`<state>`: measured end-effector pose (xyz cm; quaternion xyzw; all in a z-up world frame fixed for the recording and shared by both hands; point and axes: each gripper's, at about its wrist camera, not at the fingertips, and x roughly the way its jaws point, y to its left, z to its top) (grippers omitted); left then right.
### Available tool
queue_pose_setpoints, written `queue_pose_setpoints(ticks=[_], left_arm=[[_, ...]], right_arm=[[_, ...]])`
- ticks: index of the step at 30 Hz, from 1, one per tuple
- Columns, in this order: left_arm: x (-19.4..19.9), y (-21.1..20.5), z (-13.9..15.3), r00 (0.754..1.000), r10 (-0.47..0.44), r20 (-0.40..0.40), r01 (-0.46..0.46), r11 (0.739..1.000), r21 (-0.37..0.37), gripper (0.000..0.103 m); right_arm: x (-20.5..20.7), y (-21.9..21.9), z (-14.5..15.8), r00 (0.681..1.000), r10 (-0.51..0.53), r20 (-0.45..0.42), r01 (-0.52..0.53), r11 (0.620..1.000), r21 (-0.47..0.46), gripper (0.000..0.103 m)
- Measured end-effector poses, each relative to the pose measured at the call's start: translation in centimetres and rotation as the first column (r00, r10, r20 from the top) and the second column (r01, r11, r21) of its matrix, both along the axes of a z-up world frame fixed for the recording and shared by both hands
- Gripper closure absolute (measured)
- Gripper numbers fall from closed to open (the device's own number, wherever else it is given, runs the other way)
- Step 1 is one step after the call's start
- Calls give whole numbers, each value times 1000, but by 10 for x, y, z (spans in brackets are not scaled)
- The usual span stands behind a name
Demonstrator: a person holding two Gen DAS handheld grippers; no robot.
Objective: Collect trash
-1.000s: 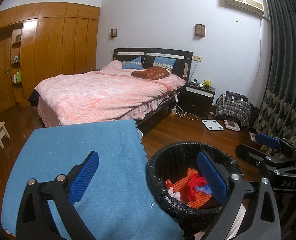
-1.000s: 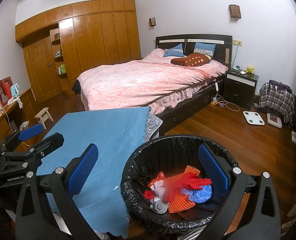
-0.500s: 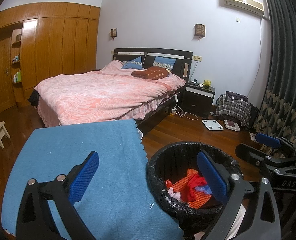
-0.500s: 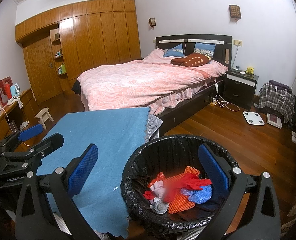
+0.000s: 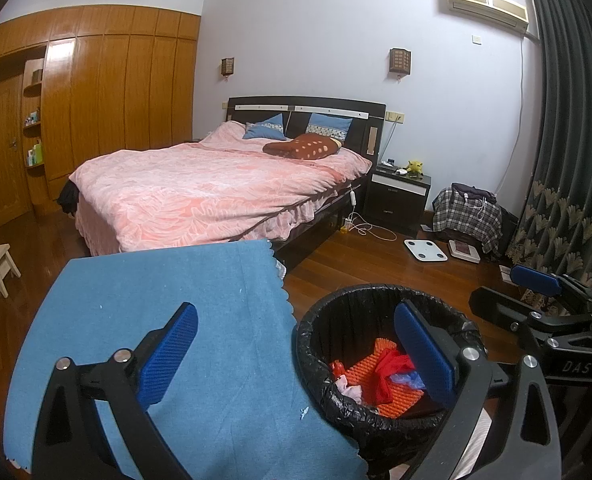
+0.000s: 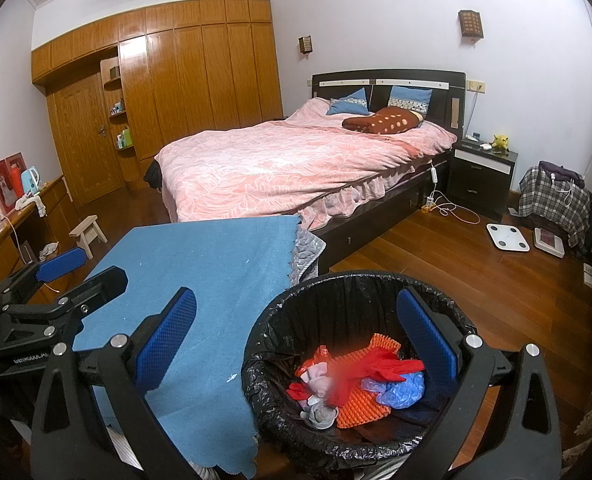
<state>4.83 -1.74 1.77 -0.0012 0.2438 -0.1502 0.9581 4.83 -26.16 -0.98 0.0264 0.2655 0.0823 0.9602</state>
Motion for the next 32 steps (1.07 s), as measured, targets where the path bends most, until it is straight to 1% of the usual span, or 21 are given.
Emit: queue_pose_setpoints(ticks=[25, 32], left_arm=[[0, 0, 1, 1000, 1, -2, -1, 1000, 2, 6], [0, 7, -5, 1000, 2, -10, -2, 1000, -1, 6]], right_arm=[[0, 5, -5, 1000, 0, -4, 0, 1000, 1, 5], [1, 4, -4, 1000, 0, -7, 0, 1000, 1, 5]])
